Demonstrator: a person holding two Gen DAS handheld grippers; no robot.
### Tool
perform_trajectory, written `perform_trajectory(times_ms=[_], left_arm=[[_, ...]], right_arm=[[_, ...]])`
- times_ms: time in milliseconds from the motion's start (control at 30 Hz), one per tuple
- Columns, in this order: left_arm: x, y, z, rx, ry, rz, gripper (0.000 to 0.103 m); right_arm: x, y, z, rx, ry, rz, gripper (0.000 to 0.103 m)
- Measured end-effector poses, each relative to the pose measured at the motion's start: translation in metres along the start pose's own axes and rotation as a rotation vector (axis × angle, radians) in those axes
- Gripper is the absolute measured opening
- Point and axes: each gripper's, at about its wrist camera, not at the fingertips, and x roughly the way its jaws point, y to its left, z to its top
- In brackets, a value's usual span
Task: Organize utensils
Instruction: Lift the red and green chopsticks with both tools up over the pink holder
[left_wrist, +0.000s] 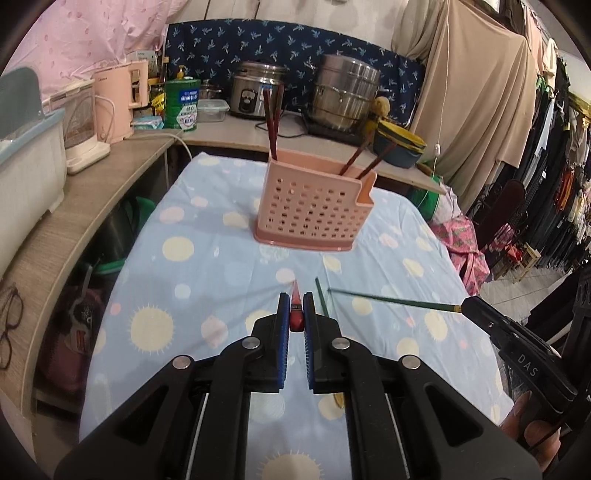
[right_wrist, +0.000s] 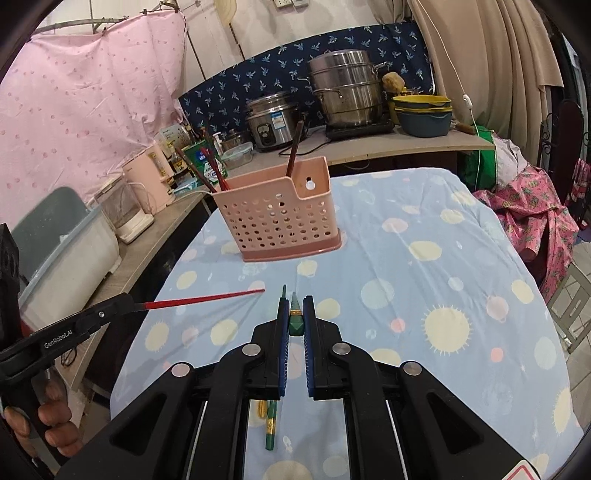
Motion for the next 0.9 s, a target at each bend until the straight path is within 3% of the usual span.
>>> perform_trajectory(times_ms=[600,900], left_arm=[[-0.014,-0.012,0.085,0.04,-0.178,0.004,0.007],[-0.028,-0.027,0.149,0.076,-0.319,0.005,0.007]], right_arm=[[-0.008,0.001,0.078,0.004,-0.159,0.003,0.007],[-0.005,0.005,0.138,0.026,-0.267,0.052,0.007]])
